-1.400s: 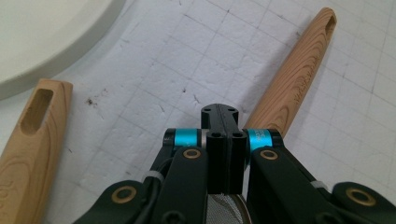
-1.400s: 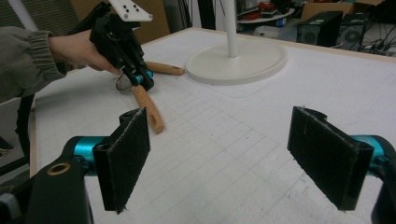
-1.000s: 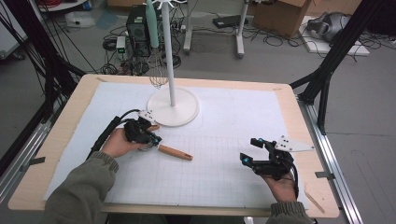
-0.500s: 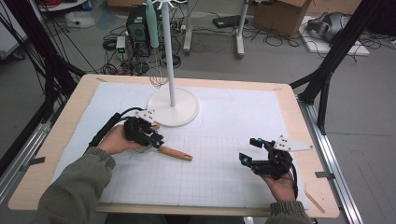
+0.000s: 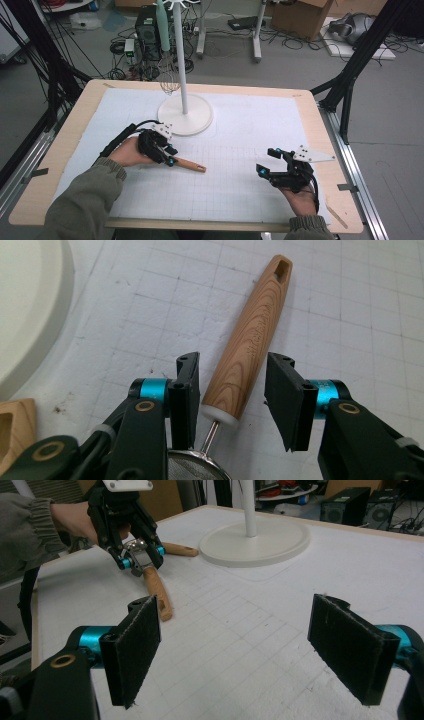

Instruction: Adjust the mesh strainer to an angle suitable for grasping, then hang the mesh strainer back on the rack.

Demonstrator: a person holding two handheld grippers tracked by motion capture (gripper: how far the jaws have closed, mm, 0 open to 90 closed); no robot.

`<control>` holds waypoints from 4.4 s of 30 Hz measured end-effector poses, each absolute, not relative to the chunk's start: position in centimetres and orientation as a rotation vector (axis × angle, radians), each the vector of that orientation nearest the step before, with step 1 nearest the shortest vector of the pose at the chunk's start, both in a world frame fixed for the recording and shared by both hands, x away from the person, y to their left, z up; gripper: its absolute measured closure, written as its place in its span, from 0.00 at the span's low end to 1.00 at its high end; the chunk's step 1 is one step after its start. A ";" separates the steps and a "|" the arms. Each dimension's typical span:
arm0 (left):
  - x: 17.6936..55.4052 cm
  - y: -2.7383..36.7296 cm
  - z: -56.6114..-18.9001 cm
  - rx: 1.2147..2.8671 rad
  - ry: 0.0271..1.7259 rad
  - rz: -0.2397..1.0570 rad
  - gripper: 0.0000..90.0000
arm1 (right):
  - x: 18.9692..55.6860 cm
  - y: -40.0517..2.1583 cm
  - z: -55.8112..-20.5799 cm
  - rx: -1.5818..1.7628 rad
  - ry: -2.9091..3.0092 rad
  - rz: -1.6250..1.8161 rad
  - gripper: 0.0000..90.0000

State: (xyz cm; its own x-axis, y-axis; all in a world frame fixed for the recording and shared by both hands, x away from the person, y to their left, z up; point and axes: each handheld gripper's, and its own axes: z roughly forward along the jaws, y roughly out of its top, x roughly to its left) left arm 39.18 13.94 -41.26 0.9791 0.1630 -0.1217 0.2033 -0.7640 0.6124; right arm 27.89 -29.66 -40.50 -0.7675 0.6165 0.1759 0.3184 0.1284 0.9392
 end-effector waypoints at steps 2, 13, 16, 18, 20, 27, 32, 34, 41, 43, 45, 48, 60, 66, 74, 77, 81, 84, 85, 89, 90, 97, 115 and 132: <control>39.1 13.7 -41.4 2.468 0.243 -0.083 0.63 | 27.9 -29.7 -40.5 0.917 2.150 1.688 0.22; 38.7 13.1 -42.1 2.522 0.249 -0.069 0.64 | 27.8 -29.8 -40.5 0.916 2.144 1.691 0.22; 38.5 13.0 -42.0 2.537 0.260 -0.061 0.64 | 27.8 -29.8 -40.4 0.915 2.144 1.690 0.22; 38.3 12.9 -41.8 2.546 0.276 -0.047 0.65 | 27.8 -29.7 -40.4 0.915 2.143 1.690 0.22; 38.3 12.9 -41.7 2.553 0.290 -0.038 0.67 | 27.8 -29.7 -40.4 0.918 2.145 1.690 0.22; 38.4 12.9 -41.6 2.561 0.333 -0.021 0.72 | 27.9 -29.6 -40.5 0.914 2.148 1.687 0.22; 38.6 12.9 -41.7 2.563 0.360 -0.021 0.73 | 27.9 -29.7 -40.5 0.915 2.148 1.688 0.22; 38.6 12.7 -42.0 2.569 0.355 -0.027 0.70 | 27.9 -29.7 -40.5 0.916 2.149 1.687 0.22; 38.4 12.4 -42.1 2.576 0.327 0.027 0.72 | 27.9 -29.6 -40.5 0.914 2.148 1.686 0.22; 38.4 12.5 -42.0 2.584 0.322 0.026 0.73 | 27.9 -29.6 -40.5 0.920 2.149 1.687 0.22; 38.4 12.4 -42.1 2.580 0.319 0.034 0.74 | 27.9 -29.6 -40.5 0.925 2.154 1.687 0.22; 38.4 12.5 -42.1 2.582 0.314 0.037 0.76 | 28.0 -29.6 -40.5 0.922 2.149 1.688 0.22; 38.5 12.6 -42.1 2.576 0.304 0.040 0.78 | 28.3 -29.6 -40.6 0.931 2.149 1.687 0.22; 38.5 12.6 -42.1 2.573 0.309 0.036 0.78 | 28.2 -29.5 -40.6 0.930 2.149 1.689 0.22; 38.5 12.6 -42.1 2.573 0.308 0.031 0.78 | 28.3 -29.5 -40.7 0.936 2.149 1.688 0.22; 38.5 12.6 -42.1 2.575 0.307 0.036 0.78 | 28.4 -29.5 -40.7 0.928 2.152 1.681 0.22; 38.4 12.6 -42.1 2.575 0.305 0.041 0.78 | 28.4 -29.4 -40.7 0.932 2.155 1.682 0.22; 38.5 12.6 -42.1 2.577 0.300 0.036 0.79 | 28.4 -29.4 -40.7 0.938 2.156 1.680 0.22; 38.5 12.6 -42.1 2.573 0.303 0.036 0.79 | 28.5 -29.4 -40.8 0.931 2.154 1.678 0.22; 38.5 12.6 -42.1 2.580 0.301 0.037 0.78 | 28.5 -29.3 -40.8 0.932 2.159 1.681 0.22; 38.5 12.6 -42.1 2.578 0.302 0.040 0.79 | 28.5 -29.3 -40.8 0.930 2.159 1.682 0.22; 38.5 12.6 -42.1 2.579 0.302 0.036 0.79 | 28.5 -29.3 -40.8 0.932 2.158 1.685 0.22; 38.4 12.5 -42.0 2.582 0.297 0.042 0.79 | 28.6 -29.3 -40.8 0.933 2.165 1.679 0.22; 38.3 12.9 -41.6 2.574 0.297 0.007 0.79 | 28.5 -29.3 -40.8 0.933 2.160 1.674 0.22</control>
